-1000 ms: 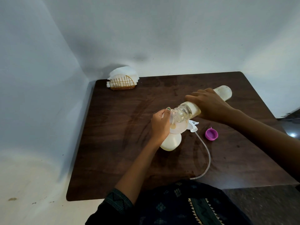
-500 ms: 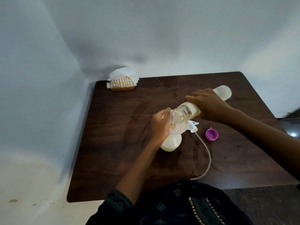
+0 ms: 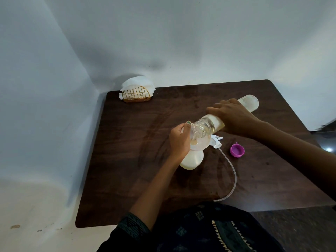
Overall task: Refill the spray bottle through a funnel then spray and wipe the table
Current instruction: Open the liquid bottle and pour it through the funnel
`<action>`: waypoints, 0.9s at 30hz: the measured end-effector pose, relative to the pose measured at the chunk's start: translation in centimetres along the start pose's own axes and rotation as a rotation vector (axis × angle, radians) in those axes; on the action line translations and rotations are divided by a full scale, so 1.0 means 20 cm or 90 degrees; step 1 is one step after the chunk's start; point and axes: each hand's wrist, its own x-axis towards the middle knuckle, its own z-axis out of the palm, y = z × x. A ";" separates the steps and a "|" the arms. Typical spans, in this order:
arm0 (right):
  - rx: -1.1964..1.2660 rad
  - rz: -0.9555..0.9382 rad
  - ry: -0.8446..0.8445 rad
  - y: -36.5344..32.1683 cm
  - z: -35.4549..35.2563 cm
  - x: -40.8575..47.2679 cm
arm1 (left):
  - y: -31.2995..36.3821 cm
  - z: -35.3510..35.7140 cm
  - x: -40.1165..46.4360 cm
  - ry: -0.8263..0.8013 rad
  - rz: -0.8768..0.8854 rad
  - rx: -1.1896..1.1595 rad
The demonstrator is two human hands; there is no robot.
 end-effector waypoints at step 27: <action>-0.003 -0.005 0.016 -0.01 0.00 0.01 | 0.00 -0.02 0.00 -0.005 0.007 -0.009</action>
